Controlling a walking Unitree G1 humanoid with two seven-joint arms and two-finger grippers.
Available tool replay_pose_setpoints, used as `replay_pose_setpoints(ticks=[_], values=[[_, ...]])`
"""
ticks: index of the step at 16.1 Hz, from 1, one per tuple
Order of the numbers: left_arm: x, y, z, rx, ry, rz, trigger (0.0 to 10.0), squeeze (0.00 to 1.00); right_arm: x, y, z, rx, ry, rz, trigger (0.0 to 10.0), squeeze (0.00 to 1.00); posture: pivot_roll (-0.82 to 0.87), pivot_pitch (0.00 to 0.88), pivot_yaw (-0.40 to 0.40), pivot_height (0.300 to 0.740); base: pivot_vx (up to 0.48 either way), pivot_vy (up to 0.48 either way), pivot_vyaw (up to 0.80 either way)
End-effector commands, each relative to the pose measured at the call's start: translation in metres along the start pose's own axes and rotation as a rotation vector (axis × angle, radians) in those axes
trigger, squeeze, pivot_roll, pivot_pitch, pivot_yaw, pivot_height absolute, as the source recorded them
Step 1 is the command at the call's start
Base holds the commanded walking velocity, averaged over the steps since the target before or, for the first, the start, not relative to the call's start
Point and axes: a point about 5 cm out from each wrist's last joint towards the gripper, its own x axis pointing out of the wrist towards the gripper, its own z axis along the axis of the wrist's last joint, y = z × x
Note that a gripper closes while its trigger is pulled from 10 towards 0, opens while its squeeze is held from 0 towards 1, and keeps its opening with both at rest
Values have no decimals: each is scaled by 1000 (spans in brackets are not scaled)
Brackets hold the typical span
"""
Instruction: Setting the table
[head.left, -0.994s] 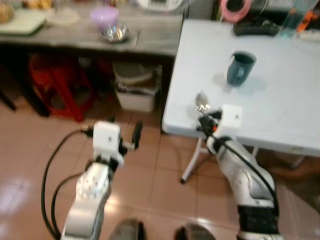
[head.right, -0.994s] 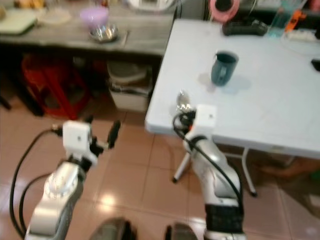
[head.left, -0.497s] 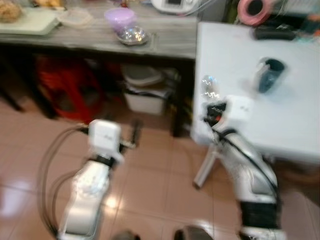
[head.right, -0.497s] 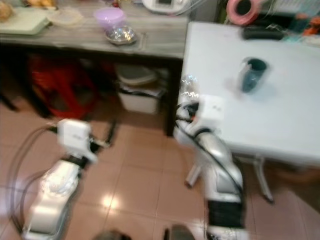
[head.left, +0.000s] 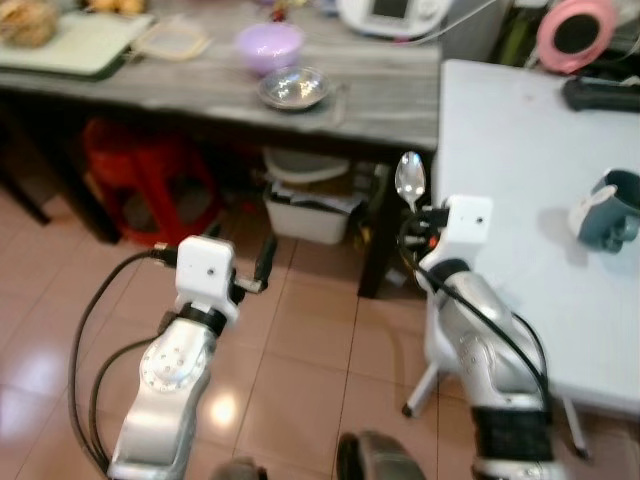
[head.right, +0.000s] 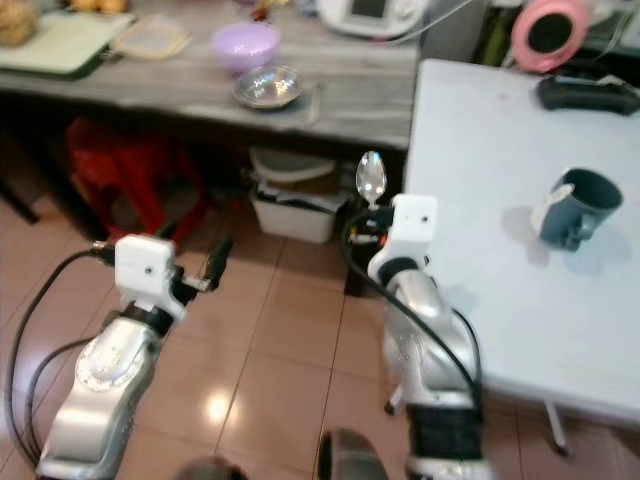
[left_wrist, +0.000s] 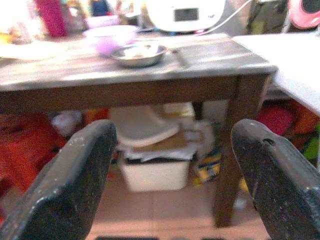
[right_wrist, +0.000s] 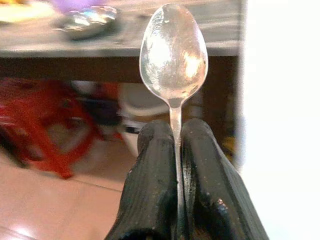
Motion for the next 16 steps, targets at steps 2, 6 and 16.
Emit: replay_pose_setpoints(ticks=[2,6,16], values=[[0,2,3,33,-18,-6,10000,0,1,5,10,5,-47,10,10000,0,5,70,-4,740,480,0,0],[1,1,4,23,-20,-14,10000,0,3,5,13,0,-61,3,10000,0,9,75,-3,740,480,0,0],[1,1,3,-6,-12,-15,10000,0,3,4,9,10,-53,-14,10000,0,8,73,2,740,466,0,-221]])
